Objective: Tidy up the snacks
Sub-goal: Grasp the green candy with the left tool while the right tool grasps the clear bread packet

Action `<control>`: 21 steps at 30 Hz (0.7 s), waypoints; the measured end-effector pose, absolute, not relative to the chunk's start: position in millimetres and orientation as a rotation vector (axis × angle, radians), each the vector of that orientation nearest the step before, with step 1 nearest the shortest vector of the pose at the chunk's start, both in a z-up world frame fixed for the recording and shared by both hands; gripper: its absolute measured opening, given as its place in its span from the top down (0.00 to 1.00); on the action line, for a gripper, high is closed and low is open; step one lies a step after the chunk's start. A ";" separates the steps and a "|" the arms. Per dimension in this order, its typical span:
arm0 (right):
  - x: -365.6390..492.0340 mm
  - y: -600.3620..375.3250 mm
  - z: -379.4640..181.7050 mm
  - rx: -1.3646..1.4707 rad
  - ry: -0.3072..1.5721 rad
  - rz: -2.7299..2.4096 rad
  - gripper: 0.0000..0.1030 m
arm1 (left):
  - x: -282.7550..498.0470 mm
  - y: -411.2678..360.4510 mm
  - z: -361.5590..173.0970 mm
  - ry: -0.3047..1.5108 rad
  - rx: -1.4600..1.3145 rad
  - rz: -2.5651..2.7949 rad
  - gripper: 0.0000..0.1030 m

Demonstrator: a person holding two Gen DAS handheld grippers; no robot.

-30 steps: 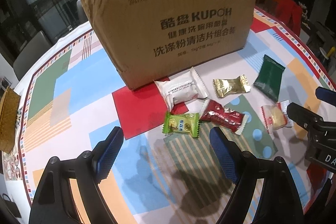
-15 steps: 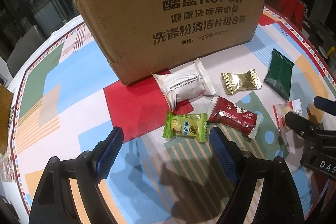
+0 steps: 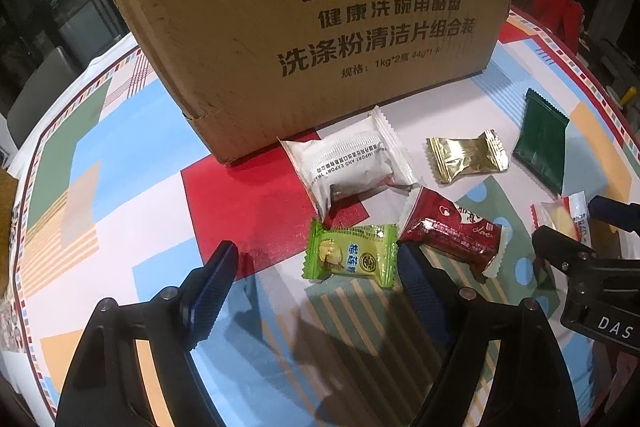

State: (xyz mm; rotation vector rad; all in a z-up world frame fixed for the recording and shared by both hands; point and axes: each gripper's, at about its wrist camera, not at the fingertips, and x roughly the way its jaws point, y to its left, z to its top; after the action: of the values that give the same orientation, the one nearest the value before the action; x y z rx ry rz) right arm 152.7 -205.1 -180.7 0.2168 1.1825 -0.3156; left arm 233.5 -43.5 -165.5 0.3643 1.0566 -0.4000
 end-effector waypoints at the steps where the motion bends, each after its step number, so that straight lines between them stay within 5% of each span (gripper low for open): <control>1: 153.0 -205.6 -181.1 0.220 1.182 -0.314 0.18 | 233.7 -43.9 -165.6 1.056 0.361 -0.405 0.24; 6: 154.2 -207.1 -182.2 0.227 1.178 -0.314 0.20 | 233.9 -47.0 -164.3 1.060 0.350 -0.433 0.38; 10: 153.2 -205.0 -179.2 0.225 1.170 -0.315 0.33 | 232.4 -48.9 -163.4 1.065 0.335 -0.451 0.55; 18: 151.3 -198.8 -173.7 0.209 1.148 -0.287 0.63 | 226.5 -51.0 -162.0 1.059 0.332 -0.450 0.67; 21: 149.8 -194.3 -171.8 0.190 1.137 -0.271 0.67 | 224.2 -49.6 -159.2 1.054 0.323 -0.445 0.72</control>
State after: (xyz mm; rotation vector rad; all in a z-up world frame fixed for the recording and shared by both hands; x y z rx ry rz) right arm 149.9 -194.3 -171.8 0.1897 1.1366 -0.2708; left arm 224.2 -49.6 -159.2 0.3225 1.0541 -0.4453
